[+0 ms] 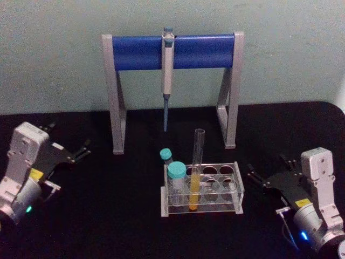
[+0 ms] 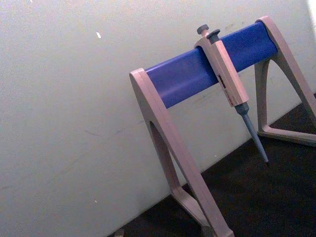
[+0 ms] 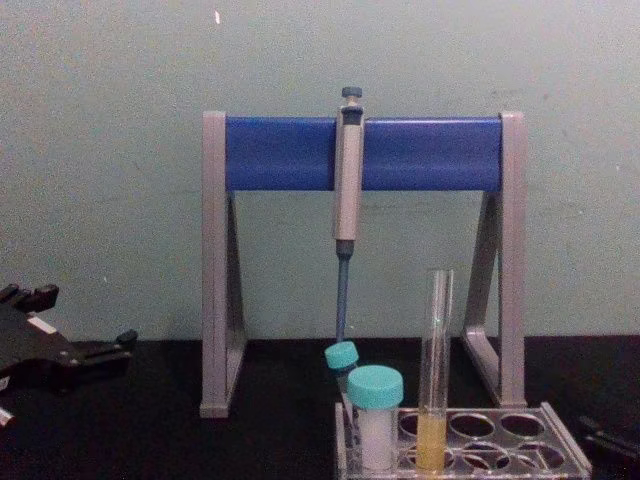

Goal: Pick up the test tube from the test tube rack, shake it, then place it back into the test tube rack.

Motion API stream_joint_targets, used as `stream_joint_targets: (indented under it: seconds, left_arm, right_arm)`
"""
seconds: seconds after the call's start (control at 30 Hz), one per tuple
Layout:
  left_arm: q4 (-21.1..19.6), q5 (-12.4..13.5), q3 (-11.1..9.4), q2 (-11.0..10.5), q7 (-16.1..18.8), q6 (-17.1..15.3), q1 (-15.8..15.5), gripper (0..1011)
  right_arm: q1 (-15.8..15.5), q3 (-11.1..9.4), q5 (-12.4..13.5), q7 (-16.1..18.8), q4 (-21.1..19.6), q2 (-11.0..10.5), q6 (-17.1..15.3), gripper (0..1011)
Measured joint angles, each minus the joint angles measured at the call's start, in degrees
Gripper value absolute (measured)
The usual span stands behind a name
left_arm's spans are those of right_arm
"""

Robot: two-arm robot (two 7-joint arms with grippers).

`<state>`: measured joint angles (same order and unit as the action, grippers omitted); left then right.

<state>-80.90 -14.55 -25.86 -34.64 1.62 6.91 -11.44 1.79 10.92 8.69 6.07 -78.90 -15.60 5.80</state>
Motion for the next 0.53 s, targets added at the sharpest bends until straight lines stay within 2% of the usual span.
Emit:
stream_joint_targets:
  seconds: [0.53]
  left_arm:
    - [0.00, 0.00, 0.00, 0.00, 0.00, 0.00, 0.01, 1001]
  right_arm:
    - [0.00, 0.00, 0.00, 0.00, 0.00, 0.00, 0.00, 1000]
